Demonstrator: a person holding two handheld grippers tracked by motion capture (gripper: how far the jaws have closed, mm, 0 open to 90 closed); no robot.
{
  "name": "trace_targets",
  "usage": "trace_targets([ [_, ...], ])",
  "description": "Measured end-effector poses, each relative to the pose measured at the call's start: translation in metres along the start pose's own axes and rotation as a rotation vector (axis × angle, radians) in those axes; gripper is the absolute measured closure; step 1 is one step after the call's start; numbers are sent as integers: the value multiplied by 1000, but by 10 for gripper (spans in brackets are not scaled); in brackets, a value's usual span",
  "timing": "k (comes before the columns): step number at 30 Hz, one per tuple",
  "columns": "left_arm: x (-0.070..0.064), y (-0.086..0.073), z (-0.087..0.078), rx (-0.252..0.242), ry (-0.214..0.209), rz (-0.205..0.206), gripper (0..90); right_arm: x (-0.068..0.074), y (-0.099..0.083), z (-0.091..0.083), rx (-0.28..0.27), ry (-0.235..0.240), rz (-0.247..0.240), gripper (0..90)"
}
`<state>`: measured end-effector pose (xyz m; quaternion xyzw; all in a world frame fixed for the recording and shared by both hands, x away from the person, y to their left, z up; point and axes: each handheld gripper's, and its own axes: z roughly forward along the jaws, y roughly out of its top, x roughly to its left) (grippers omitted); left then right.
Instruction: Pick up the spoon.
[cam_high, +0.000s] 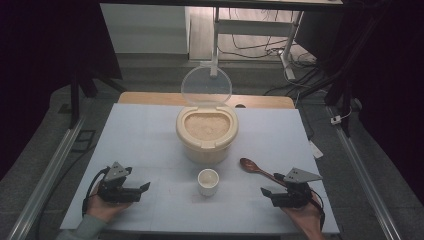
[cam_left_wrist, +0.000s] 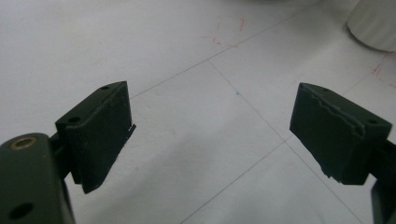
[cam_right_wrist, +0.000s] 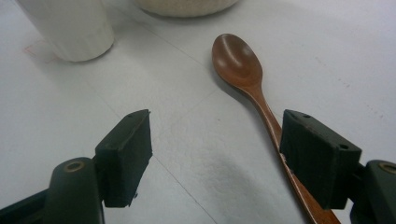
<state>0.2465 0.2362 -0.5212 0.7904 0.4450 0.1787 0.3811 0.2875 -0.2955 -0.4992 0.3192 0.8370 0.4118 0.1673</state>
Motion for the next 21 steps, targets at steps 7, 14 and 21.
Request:
trace_targets([
  [7,-1,0,1,2,-5,2,125,0,1,-1,6,-5,-5,272],
  [14,0,0,1,6,-7,4,122,1,2,-2,5,-7,-4,272],
  [21,-1,0,3,18,-13,8,122,-1,2,-2,16,-5,7,272],
])
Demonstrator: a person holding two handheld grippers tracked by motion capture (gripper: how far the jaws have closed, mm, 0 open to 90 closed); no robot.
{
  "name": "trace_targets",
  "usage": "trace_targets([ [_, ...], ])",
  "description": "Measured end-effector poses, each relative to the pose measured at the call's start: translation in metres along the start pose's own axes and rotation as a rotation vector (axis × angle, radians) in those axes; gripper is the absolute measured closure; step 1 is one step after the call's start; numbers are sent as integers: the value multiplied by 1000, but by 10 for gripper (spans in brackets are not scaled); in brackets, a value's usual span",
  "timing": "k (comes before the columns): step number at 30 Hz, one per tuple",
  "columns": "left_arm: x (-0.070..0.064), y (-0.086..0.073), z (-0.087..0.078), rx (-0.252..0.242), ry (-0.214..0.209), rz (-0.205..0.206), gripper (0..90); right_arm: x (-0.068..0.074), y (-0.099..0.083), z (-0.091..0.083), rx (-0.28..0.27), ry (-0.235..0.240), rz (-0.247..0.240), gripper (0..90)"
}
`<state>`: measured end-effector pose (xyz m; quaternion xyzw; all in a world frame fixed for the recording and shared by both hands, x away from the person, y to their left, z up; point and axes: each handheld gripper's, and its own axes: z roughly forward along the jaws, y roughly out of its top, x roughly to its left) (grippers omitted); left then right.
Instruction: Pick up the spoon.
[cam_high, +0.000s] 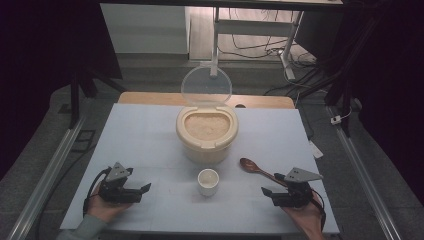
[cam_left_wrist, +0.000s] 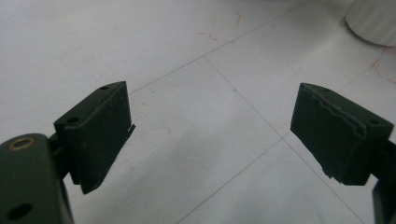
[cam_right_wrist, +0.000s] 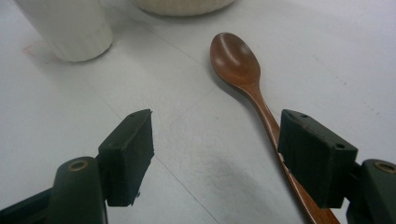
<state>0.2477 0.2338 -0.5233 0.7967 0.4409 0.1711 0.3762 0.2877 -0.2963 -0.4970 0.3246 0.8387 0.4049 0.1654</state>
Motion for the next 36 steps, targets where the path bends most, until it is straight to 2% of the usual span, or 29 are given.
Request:
trace_targets([
  [6,-2,1,-1,-3,-5,-3,121,0,7,3,8,23,10,288],
  [10,-5,2,-1,-1,6,22,120,2,19,0,23,16,-8,292],
  [15,-4,2,-1,3,-5,12,120,-1,27,0,78,-4,-20,291],
  [23,-3,2,1,8,-6,7,120,-15,55,-3,175,44,-15,276],
  [29,-2,1,0,9,-1,0,120,-23,76,-9,223,36,-44,286],
  [31,-2,1,0,9,-2,-2,120,-24,81,-11,246,18,-58,289],
  [34,-1,0,0,10,1,-1,120,-28,82,-13,275,-19,-86,288],
  [36,0,0,0,11,1,-1,119,-32,80,-13,286,-26,-91,293],
])
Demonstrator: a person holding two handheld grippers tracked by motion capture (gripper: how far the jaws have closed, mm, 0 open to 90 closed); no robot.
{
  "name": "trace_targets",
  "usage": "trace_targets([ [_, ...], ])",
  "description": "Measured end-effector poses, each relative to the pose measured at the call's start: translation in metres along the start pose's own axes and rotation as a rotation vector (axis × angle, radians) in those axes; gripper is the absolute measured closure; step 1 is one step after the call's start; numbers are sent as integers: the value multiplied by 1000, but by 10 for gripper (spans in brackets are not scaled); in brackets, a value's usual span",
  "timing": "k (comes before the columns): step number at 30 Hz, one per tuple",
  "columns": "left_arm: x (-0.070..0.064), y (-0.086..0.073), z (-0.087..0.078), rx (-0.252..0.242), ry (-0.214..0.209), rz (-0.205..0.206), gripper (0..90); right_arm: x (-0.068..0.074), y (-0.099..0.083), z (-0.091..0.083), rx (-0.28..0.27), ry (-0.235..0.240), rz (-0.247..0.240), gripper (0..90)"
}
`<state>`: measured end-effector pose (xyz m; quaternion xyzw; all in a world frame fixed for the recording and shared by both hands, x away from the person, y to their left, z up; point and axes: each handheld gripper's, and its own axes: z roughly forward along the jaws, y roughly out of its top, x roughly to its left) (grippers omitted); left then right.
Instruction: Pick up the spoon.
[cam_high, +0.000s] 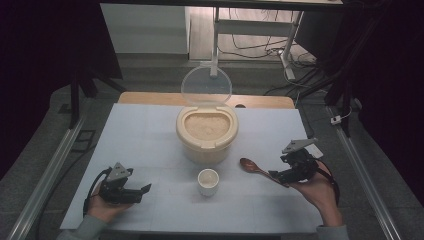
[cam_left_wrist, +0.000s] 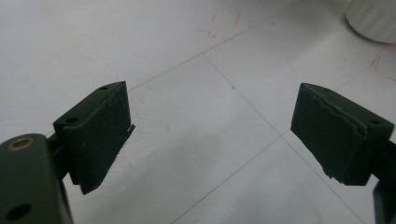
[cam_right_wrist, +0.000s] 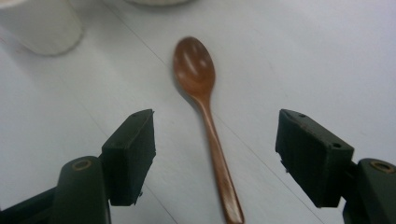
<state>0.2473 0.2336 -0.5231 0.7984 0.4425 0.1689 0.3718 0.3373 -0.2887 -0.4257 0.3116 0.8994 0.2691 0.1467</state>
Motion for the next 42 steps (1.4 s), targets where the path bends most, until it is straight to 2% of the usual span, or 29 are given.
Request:
trace_targets([
  [5,0,0,1,4,0,1,120,-10,-8,5,25,5,27,299],
  [9,-1,0,1,9,2,7,120,-14,-11,8,46,-9,18,300],
  [20,-1,-1,3,17,5,11,120,-14,-14,18,118,-2,-2,325],
  [33,-1,-1,3,23,5,17,119,-10,-12,25,147,30,-20,341],
  [42,-1,-1,4,26,3,20,117,-7,-11,33,197,47,-29,363],
])
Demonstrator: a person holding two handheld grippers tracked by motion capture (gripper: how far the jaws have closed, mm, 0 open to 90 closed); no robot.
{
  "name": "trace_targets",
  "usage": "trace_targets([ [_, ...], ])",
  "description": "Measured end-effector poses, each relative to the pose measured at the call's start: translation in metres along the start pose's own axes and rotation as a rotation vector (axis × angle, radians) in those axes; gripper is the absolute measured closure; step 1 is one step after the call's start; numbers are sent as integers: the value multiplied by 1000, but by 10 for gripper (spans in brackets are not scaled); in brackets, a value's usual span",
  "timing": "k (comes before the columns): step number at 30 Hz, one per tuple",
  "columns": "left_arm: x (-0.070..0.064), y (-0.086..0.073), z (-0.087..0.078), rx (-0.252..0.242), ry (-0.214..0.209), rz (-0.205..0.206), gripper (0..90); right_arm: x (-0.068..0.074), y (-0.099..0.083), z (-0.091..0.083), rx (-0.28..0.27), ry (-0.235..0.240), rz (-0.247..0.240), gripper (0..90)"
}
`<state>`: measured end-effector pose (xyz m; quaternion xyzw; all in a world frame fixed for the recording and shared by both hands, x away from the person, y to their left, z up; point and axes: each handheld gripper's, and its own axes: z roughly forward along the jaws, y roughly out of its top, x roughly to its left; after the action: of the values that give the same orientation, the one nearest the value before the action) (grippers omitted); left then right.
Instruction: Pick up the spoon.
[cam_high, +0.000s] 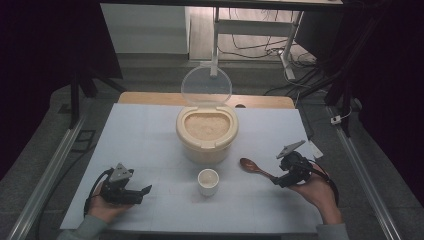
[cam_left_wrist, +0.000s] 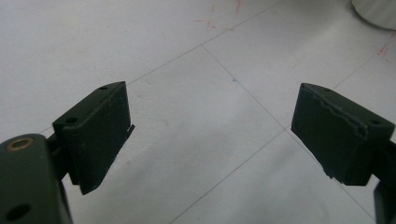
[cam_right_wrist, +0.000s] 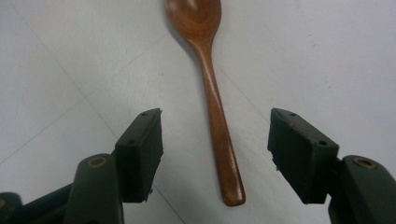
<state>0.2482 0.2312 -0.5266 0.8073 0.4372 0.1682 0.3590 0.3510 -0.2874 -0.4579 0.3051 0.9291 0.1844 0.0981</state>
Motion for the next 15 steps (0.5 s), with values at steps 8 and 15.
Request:
trace_targets([
  [8,0,0,1,3,0,3,117,2,2,8,45,11,-15,385],
  [15,0,0,1,10,-1,6,116,3,6,16,75,25,-24,449],
])
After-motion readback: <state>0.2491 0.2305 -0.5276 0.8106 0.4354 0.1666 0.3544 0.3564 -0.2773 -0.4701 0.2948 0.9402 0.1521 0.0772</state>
